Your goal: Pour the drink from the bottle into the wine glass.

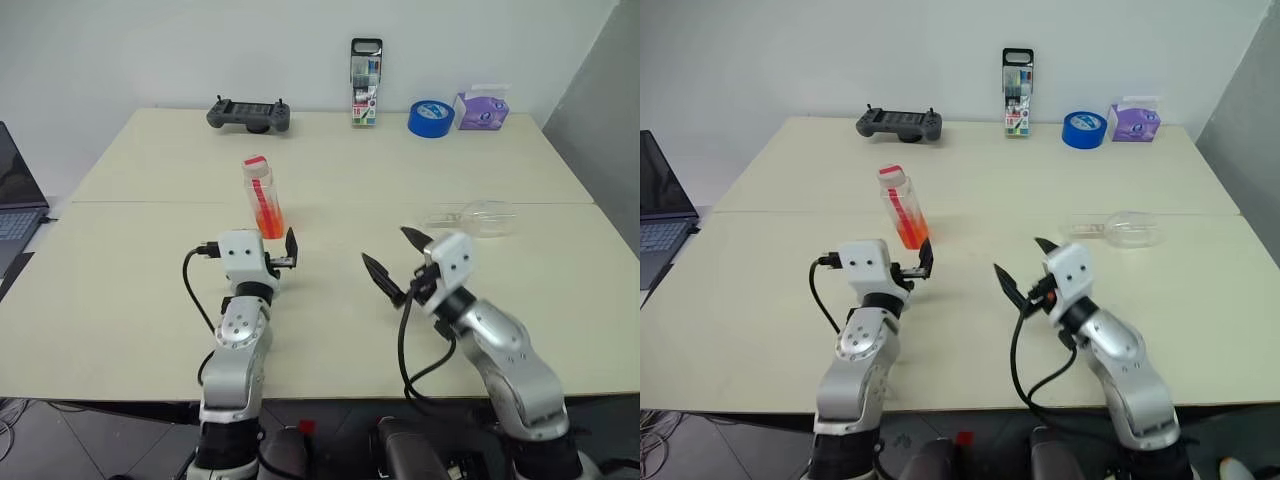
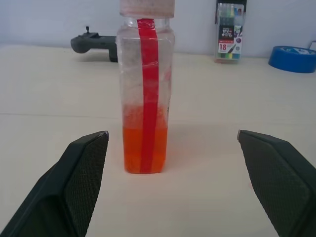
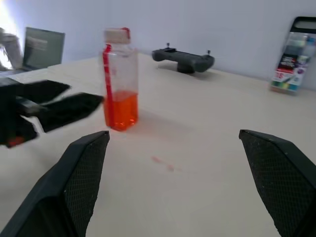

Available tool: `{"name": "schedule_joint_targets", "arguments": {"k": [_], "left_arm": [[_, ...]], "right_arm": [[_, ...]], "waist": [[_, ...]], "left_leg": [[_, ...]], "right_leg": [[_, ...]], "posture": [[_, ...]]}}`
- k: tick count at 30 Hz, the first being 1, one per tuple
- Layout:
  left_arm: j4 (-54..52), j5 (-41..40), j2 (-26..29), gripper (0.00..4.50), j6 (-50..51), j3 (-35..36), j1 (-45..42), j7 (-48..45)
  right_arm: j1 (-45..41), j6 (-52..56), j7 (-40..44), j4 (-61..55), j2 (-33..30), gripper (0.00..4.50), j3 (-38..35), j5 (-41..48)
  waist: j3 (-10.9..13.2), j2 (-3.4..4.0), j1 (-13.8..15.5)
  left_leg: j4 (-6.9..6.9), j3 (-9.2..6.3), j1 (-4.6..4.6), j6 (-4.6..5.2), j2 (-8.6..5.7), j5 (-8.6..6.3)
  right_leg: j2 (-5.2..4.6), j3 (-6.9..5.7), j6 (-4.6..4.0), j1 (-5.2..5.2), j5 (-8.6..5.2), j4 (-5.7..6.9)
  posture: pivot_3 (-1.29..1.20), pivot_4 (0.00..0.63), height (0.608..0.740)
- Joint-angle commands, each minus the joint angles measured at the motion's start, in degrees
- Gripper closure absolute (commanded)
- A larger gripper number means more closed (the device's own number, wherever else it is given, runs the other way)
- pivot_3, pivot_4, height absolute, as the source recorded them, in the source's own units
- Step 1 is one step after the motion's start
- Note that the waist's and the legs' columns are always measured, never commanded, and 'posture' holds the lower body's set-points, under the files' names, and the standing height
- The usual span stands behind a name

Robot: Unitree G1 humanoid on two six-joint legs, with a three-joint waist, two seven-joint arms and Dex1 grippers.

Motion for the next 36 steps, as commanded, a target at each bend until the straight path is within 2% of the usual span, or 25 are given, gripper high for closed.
{"name": "schedule_joint_targets", "arguments": {"k": [1, 6, 11, 18, 36], "left_arm": [[1.2, 1.6, 0.1, 0.03, -1.2, 0.8, -2.7, 2.2], [4.2, 2.5, 1.9, 0.03, -2.3, 1.5, -7.4, 2.5], [8.5, 2.3, 3.1, 0.03, -5.2, 2.0, -11.2, 2.1], [18.3, 1.1, 4.2, 0.03, -9.2, 4.0, -17.3, 1.4], [45.4, 0.4, 7.4, 0.03, -27.0, 4.9, -30.5, -0.7]], "right_arm": [[-4.3, 0.1, 1.6, 2.4, 0.0, 0.00, -2.1, 2.5], [-10.1, -0.7, 5.8, 10.4, -0.5, 0.00, -1.6, 3.4], [-12.4, -1.0, 7.8, 13.5, -0.2, 0.00, -0.8, 3.6], [-12.3, -1.6, 8.0, 14.1, 0.3, 0.00, 0.0, 3.1], [-10.2, -1.9, 7.6, 12.8, 0.3, 0.00, 0.5, 1.2]], "waist": [[0.0, 0.00, 0.0], [0.0, 0.00, 0.0], [0.0, 0.00, 0.0], [0.0, 0.00, 0.1], [0.0, 0.01, 0.0]], "left_leg": [[-0.01, -0.04, -0.02, 0.00, 0.00, 0.00], [0.00, -0.13, -0.05, 0.00, -0.02, 0.00], [0.00, -0.29, -0.07, 0.00, -0.02, 0.00], [0.01, -0.92, -0.16, -0.02, -0.03, 0.02], [0.00, -1.08, -0.17, -0.04, -0.07, 0.03]], "right_leg": [[-0.01, -0.03, 0.00, 0.00, 0.00, -0.02], [-0.12, -0.15, -0.19, 0.01, 0.12, 0.00], [-0.15, -0.33, -0.23, 0.03, 0.15, 0.00], [-0.20, -0.85, -0.25, 0.05, 0.16, 0.12], [-0.24, -0.97, -0.26, 0.06, 0.16, 0.14]], "posture": [[0.00, 0.150, 0.740], [0.00, 0.150, 0.740], [0.00, 0.150, 0.740], [0.00, 0.150, 0.740], [0.00, 0.150, 0.740]]}}
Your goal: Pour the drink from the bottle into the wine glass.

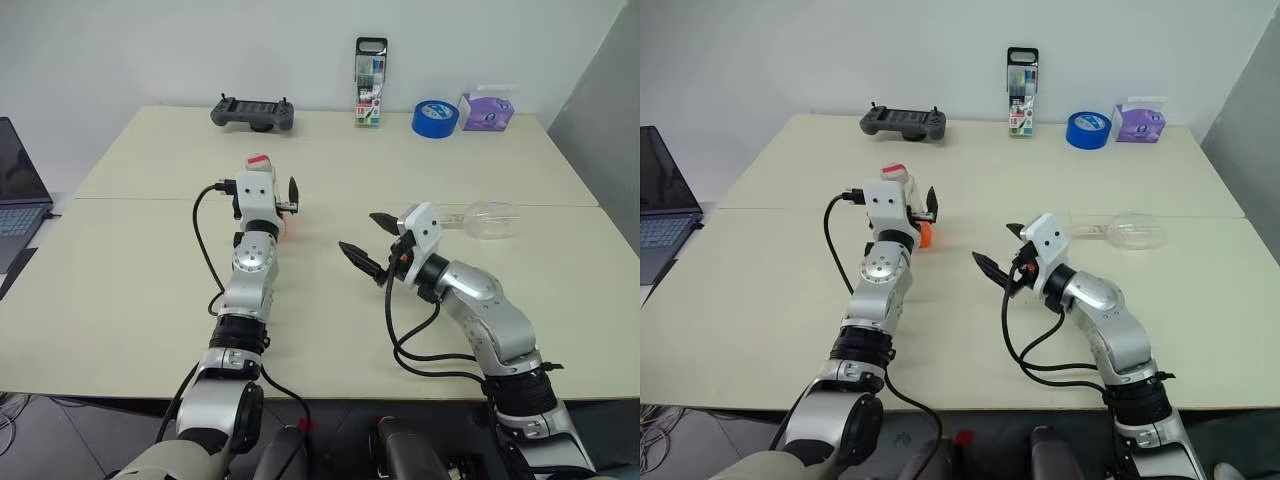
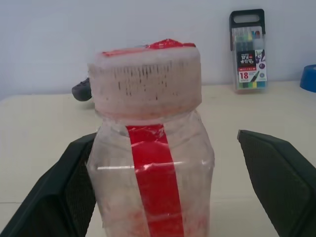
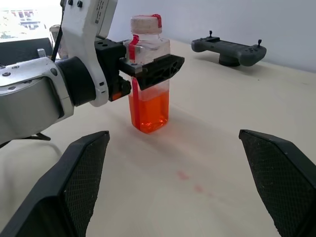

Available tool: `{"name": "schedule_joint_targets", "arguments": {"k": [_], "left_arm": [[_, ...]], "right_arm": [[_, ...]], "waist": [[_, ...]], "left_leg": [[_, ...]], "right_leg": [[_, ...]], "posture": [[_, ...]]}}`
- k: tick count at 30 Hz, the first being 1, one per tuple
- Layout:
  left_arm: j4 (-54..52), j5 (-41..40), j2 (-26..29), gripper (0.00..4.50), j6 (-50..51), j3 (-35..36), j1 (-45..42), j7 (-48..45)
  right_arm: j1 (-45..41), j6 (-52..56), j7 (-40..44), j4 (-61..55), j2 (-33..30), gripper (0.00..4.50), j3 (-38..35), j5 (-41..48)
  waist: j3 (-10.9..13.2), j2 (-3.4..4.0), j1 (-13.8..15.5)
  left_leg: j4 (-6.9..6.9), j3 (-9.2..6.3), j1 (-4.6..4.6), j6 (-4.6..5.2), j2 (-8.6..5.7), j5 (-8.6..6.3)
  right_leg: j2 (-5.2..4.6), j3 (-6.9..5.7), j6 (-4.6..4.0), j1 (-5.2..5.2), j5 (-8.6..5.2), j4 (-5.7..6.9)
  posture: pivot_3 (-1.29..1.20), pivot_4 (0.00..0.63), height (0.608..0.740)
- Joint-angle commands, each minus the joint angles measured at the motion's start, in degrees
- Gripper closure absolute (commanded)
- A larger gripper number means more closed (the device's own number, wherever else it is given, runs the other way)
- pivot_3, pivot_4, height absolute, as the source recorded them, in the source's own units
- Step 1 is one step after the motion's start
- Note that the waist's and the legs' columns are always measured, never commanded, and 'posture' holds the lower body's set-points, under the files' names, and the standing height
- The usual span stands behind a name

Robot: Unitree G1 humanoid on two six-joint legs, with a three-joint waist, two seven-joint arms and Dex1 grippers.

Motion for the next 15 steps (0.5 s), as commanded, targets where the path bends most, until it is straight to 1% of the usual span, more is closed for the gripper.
{"name": "schedule_joint_targets", "arguments": {"k": [1, 8, 11, 15], "left_arm": [[1.8, -0.3, 0.5, 0.03, -3.6, 0.1, -2.0, -0.5], [4.0, -0.2, 0.4, 0.03, -5.7, 0.3, -2.6, 0.3], [4.9, 0.0, 0.8, 0.64, -7.3, 0.4, -2.8, 0.8], [6.9, -0.1, 1.4, 1.91, -8.8, 0.6, -3.8, 0.8]], "right_arm": [[-0.4, -0.8, -0.1, -2.6, 0.1, 0.00, -0.1, 0.2], [-0.2, -0.5, 0.0, -3.0, 0.2, 0.00, 0.2, 0.3], [-0.2, -0.5, 0.0, -2.9, 0.3, 0.00, 0.2, 0.2], [-0.6, -0.4, 0.0, -3.0, 0.3, 0.00, 0.4, 0.3]], "waist": [[0.0, 0.00, 0.0], [0.0, 0.00, 0.0], [0.0, 0.00, 0.0], [0.0, 0.00, 0.0]], "left_leg": [[0.00, 0.00, 0.00, 0.00, 0.00, 0.00], [0.00, -0.02, 0.00, 0.00, -0.01, 0.00], [0.00, -0.03, 0.00, 0.00, -0.01, 0.00], [0.00, -0.03, 0.00, 0.00, -0.01, 0.00]], "right_leg": [[0.00, 0.00, 0.00, 0.00, 0.00, 0.00], [-0.02, -0.02, 0.00, 0.00, 0.00, 0.00], [-0.02, -0.02, 0.00, 0.00, 0.00, 0.01], [-0.02, -0.03, 0.00, 0.00, 0.00, 0.03]], "posture": [[0.00, 0.150, 0.740], [0.00, 0.150, 0.740], [0.00, 0.150, 0.740], [0.00, 0.150, 0.740]]}}
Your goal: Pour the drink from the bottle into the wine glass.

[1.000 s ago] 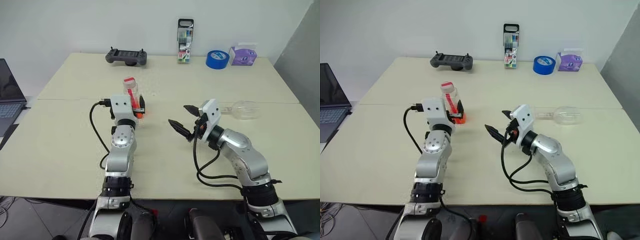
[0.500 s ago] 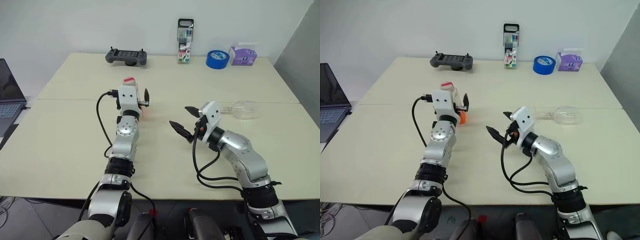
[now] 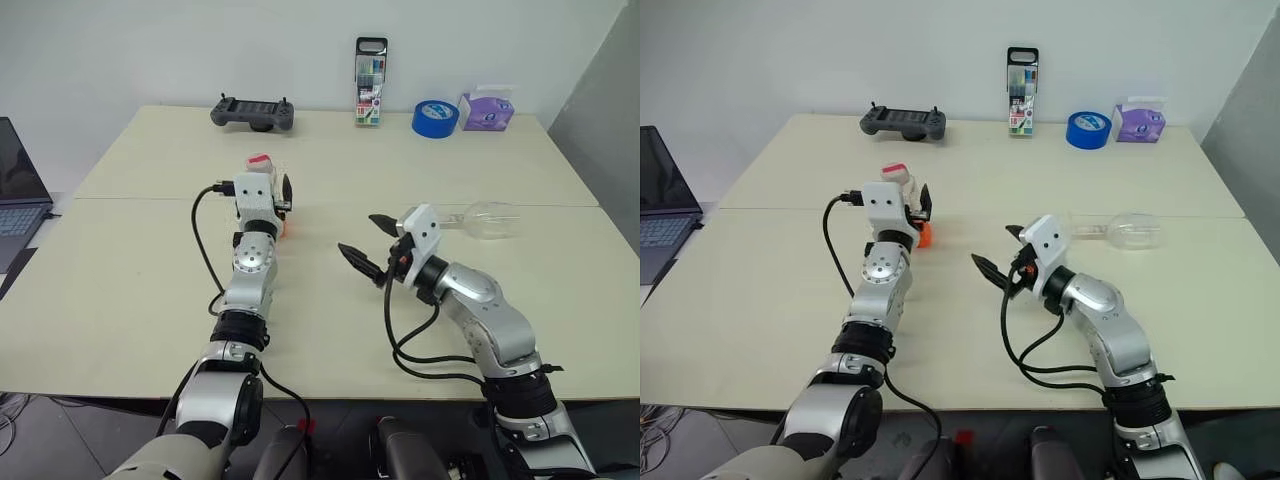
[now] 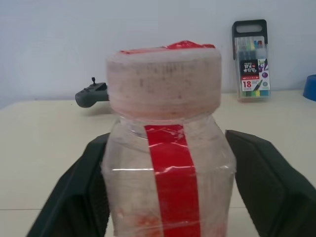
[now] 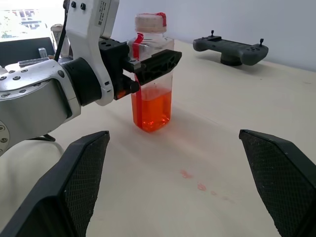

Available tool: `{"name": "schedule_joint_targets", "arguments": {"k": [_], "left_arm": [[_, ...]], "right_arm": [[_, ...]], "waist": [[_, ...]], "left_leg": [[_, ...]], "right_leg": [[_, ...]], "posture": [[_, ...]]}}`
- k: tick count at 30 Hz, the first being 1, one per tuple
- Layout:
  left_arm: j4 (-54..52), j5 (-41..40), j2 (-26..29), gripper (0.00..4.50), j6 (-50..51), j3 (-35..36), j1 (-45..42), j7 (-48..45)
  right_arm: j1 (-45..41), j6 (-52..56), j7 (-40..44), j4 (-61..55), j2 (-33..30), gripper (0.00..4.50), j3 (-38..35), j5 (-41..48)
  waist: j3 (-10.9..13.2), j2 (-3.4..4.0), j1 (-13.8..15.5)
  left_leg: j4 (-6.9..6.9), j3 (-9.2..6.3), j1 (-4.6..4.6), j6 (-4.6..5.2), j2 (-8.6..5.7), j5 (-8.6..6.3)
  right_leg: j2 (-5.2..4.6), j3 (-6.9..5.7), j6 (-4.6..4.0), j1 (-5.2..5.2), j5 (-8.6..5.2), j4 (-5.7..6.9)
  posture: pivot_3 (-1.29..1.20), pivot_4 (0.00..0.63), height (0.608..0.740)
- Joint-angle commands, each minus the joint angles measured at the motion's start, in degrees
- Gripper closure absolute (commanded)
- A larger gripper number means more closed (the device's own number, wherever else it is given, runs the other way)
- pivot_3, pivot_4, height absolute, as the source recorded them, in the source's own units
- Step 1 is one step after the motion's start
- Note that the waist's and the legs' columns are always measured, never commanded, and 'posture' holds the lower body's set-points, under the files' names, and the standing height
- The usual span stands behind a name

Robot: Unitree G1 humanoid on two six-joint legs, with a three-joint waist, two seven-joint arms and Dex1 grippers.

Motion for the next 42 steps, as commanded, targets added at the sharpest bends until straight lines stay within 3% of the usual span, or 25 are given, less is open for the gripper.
{"name": "schedule_joint_targets", "arguments": {"k": [1, 3, 7, 11, 15, 20, 28, 40, 42], "left_arm": [[1.0, 0.2, 1.0, 2.27, -2.5, 0.3, -2.6, 0.3], [2.0, 0.1, 1.6, 2.59, -3.1, 0.5, -3.0, 0.1], [2.5, -1.6, 3.3, 2.60, -3.8, 1.0, -3.6, -3.2], [-2.2, -8.6, 3.4, 2.60, -0.5, 0.3, -3.1, -17.1], [-16.8, -17.4, 4.6, 2.60, 9.8, -5.7, 2.4, -37.6], [-30.0, -20.3, 7.5, 2.60, 17.9, -11.1, 8.6, -47.6], [-38.9, -21.0, 7.2, 2.60, 22.2, -13.2, 11.3, -50.1], [-39.2, -20.2, 6.4, 2.60, 22.0, -14.2, 11.7, -51.2], [-38.9, -20.0, 6.3, 2.60, 21.7, -14.2, 11.7, -51.2]], "right_arm": [[-0.8, -0.3, 0.0, -2.8, 0.1, 0.00, 0.0, 0.4], [-1.1, 0.6, -0.2, -3.7, -0.1, 0.00, -0.4, 0.8], [-2.3, 6.2, -2.5, -9.2, -1.0, 0.00, -3.9, 2.9], [-7.7, 21.2, -9.8, -16.6, -0.9, 0.00, -7.9, 6.0], [-16.5, 39.3, -14.2, -24.5, -1.3, 0.00, -9.8, 10.6], [-21.4, 50.9, -18.5, -26.5, 2.1, 0.00, -13.0, 13.1], [-18.4, 52.6, -23.1, -27.1, 4.5, 0.00, -12.9, 11.8], [-16.6, 54.6, -25.0, -28.4, 6.3, 0.00, -11.5, 11.9], [-16.8, 54.5, -25.3, -28.4, 6.4, 0.39, -11.7, 11.8]], "waist": [[0.0, 0.00, 0.0], [0.0, 0.00, 0.0], [0.0, 0.02, -0.1], [0.0, 0.04, 0.0], [0.0, 0.06, -0.1], [0.0, 0.07, -0.2], [0.0, 0.12, -0.2], [0.0, 0.14, -0.2], [0.0, 0.14, -0.2]], "left_leg": [[0.00, 0.00, 0.00, 0.00, 0.00, 0.00], [0.00, 0.00, 0.00, 0.00, -0.01, 0.00], [0.00, 0.00, 0.00, 0.00, 0.01, 0.00], [0.00, -0.03, -0.10, -0.06, 0.00, 0.03], [0.01, -0.13, -0.49, -0.21, -0.01, 0.12], [-0.03, -0.15, -0.76, -0.29, 0.02, 0.17], [0.05, -0.13, -0.71, -0.16, -0.02, 0.17], [0.04, -0.12, -0.72, -0.15, -0.01, 0.17], [0.04, -0.11, -0.72, -0.15, -0.01, 0.17]], "right_leg": [[0.00, 0.00, 0.00, 0.00, 0.00, 0.01], [0.00, 0.00, 0.00, 0.00, 0.00, 0.01], [0.00, 0.00, 0.00, -0.01, 0.00, 0.02], [-0.01, -0.03, -0.01, -0.09, 0.01, 0.05], [-0.22, -0.10, -0.04, -0.40, 0.02, 0.07], [-0.31, -0.06, -0.08, -0.70, 0.00, 0.07], [-0.26, -0.08, -0.09, -0.65, 0.00, 0.16], [-0.18, -0.07, -0.09, -0.67, 0.00, 0.17], [-0.17, -0.07, -0.09, -0.67, 0.00, 0.17]], "posture": [[0.00, 0.150, 0.740], [0.00, 0.150, 0.740], [0.00, 0.150, 0.740], [0.00, 0.150, 0.740], [0.00, 0.150, 0.740], [0.00, 0.150, 0.740], [0.00, 0.150, 0.740], [0.00, 0.150, 0.740], [0.00, 0.150, 0.740]]}}
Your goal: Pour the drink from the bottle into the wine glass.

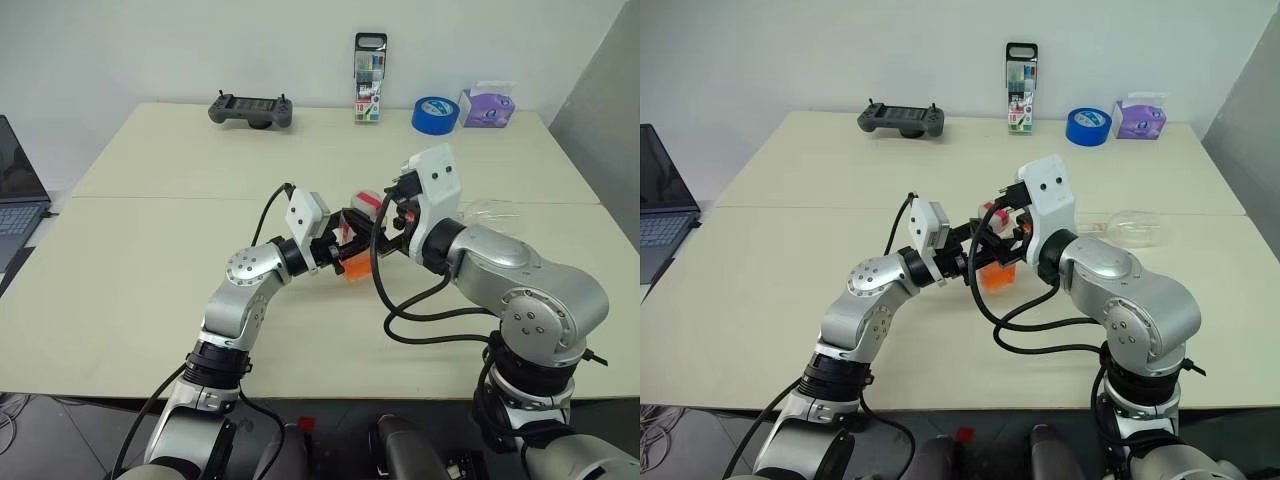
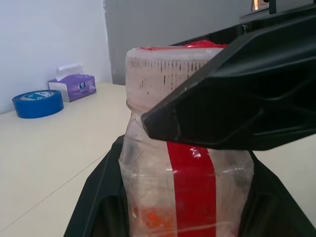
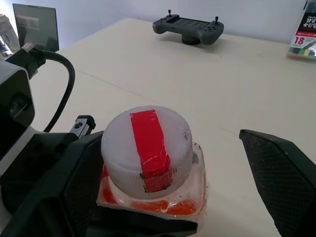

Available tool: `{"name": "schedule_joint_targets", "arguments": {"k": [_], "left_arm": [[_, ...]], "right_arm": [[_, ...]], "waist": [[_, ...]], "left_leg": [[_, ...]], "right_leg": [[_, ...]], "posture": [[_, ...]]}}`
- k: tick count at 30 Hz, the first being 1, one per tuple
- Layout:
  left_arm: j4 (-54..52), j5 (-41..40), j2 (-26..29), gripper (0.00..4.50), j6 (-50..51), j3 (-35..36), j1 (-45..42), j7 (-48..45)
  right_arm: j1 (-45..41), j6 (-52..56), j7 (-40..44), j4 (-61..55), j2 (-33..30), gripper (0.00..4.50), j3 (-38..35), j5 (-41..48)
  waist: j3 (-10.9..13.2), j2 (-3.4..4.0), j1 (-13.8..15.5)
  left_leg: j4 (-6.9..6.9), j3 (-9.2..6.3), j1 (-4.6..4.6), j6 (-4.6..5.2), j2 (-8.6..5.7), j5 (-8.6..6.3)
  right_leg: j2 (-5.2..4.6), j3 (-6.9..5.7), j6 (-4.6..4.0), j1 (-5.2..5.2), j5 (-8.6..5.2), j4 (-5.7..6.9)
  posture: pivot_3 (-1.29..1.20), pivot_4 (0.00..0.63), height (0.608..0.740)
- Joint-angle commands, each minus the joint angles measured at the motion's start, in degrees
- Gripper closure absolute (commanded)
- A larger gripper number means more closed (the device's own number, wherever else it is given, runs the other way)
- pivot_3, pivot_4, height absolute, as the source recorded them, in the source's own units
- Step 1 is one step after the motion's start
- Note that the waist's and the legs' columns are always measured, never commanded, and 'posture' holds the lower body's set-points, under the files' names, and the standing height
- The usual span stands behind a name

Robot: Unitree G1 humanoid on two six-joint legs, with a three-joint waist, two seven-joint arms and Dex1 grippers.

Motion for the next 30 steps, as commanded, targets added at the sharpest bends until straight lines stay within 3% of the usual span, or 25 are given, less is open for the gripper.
{"name": "schedule_joint_targets", "arguments": {"k": [1, 6, 7, 12, 15, 18, 22, 30], "left_arm": [[-1.7, -0.3, -0.5, 2.60, -1.5, -0.2, -0.7, -0.5], [-1.1, 0.2, -0.7, 2.60, -1.8, 0.0, -0.5, -0.3], [-1.0, 0.2, -0.7, 2.60, -1.9, 0.0, -0.5, -0.3], [-0.8, 0.2, -0.9, 2.60, -1.8, -0.3, -0.5, -0.5], [-1.0, -0.2, -1.1, 2.60, -1.3, -0.7, -0.5, -0.9], [-1.1, -0.1, -2.1, 2.60, -1.3, -1.9, -0.3, -1.1], [-2.5, -0.3, -4.1, 2.60, -0.3, -3.7, -0.1, -1.1], [-3.7, 0.0, -5.2, 2.60, 0.4, -4.1, 0.2, -0.6]], "right_arm": [[-0.5, -0.3, -0.5, -2.4, 0.4, 0.62, -1.0, 0.0], [-1.6, -1.2, -0.3, -3.1, 1.5, 2.40, -2.8, 0.8], [-1.6, -1.5, 0.0, -3.4, 1.1, 2.55, -2.6, 0.9], [-0.9, -5.5, 5.9, -3.0, -2.3, 2.54, -2.3, 4.2], [0.4, -10.2, 17.3, -0.8, -6.9, 2.54, -2.2, 10.1], [2.2, -16.2, 35.4, 2.4, -15.1, 2.54, -0.6, 16.3], [-0.5, -27.6, 47.8, 14.3, -21.8, 2.54, 3.9, 10.8], [-3.4, -29.6, 53.4, 20.6, -25.2, 2.54, 6.3, 10.5]], "waist": [[0.0, 0.00, 0.0], [0.0, 0.00, 0.0], [0.0, 0.00, 0.0], [0.0, 0.00, 0.0], [0.0, 0.00, 0.0], [0.0, 0.03, 0.1], [0.0, 0.04, 0.0], [0.1, 0.14, 0.0]], "left_leg": [[0.00, 0.00, 0.00, 0.00, 0.00, 0.00], [-0.01, -0.01, 0.00, 0.00, 0.01, 0.00], [-0.01, -0.02, 0.00, 0.00, 0.00, 0.00], [0.00, 0.00, -0.01, 0.00, -0.02, 0.00], [0.00, 0.01, -0.01, 0.01, -0.04, 0.00], [0.01, 0.08, -0.02, 0.02, -0.08, -0.01], [0.04, 0.24, 0.04, 0.04, -0.06, -0.02], [0.00, 0.18, 0.06, 0.05, 0.09, -0.01]], "right_leg": [[0.01, 0.00, 0.00, 0.00, 0.00, 0.00], [0.02, -0.01, 0.00, 0.00, 0.00, 0.00], [0.02, -0.02, 0.00, 0.00, 0.00, 0.00], [0.05, -0.01, 0.00, 0.00, 0.00, -0.01], [0.10, -0.02, 0.01, 0.03, -0.01, -0.05], [0.10, 0.00, 0.02, 0.04, -0.01, -0.09], [0.14, 0.02, 0.02, 0.10, -0.01, -0.10], [0.40, -0.01, 0.01, 0.07, 0.00, -0.01]], "posture": [[0.00, 0.150, 0.740], [0.00, 0.150, 0.740], [0.00, 0.150, 0.740], [0.00, 0.150, 0.740], [0.00, 0.150, 0.740], [0.00, 0.150, 0.740], [0.00, 0.150, 0.740], [0.00, 0.150, 0.740]]}}
